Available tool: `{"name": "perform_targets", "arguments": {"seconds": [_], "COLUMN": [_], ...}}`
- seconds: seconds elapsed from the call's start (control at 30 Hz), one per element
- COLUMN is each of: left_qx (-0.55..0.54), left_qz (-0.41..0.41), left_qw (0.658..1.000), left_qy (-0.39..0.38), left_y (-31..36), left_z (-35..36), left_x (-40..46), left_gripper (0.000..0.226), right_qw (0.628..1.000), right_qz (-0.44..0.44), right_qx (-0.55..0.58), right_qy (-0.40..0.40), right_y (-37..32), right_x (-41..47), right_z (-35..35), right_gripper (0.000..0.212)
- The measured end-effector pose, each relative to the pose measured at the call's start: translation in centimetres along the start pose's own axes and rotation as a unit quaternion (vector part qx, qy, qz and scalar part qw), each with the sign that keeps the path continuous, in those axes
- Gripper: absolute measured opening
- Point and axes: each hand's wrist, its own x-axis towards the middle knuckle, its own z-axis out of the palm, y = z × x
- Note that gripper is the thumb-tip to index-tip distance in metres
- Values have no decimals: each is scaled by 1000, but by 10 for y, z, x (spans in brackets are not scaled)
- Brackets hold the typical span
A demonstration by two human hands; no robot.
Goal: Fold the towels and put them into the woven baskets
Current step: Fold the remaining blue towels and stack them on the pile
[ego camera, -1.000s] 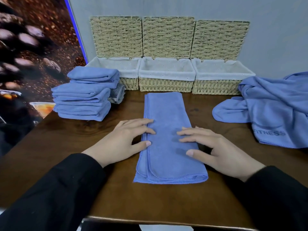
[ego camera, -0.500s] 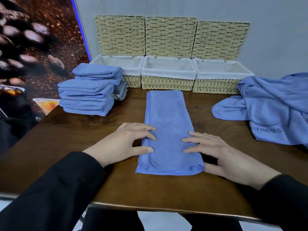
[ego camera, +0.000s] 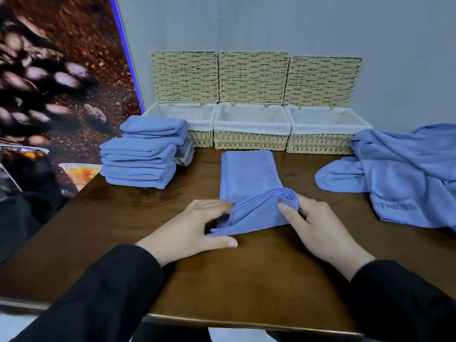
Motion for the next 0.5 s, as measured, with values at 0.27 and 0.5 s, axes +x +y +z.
{"name": "perform_targets", "arguments": {"seconds": [0.27,0.5], "left_qx": [-312,-369], "left_qz": [-75,-133], "left_qw": [946,916], "left_qy": [47,88], "left_y": [16,11], "left_z": [-11,-28], "left_x": [-2,46], "left_gripper": [17,20], "right_qw": [978,975], "right_qz": [49,106], "right_qx": [198,196], "right_qy": [-46,-22], "right_y": [-14,-2], "right_x": [0,51], "right_z": [-17,-20], "right_gripper": [19,16]}}
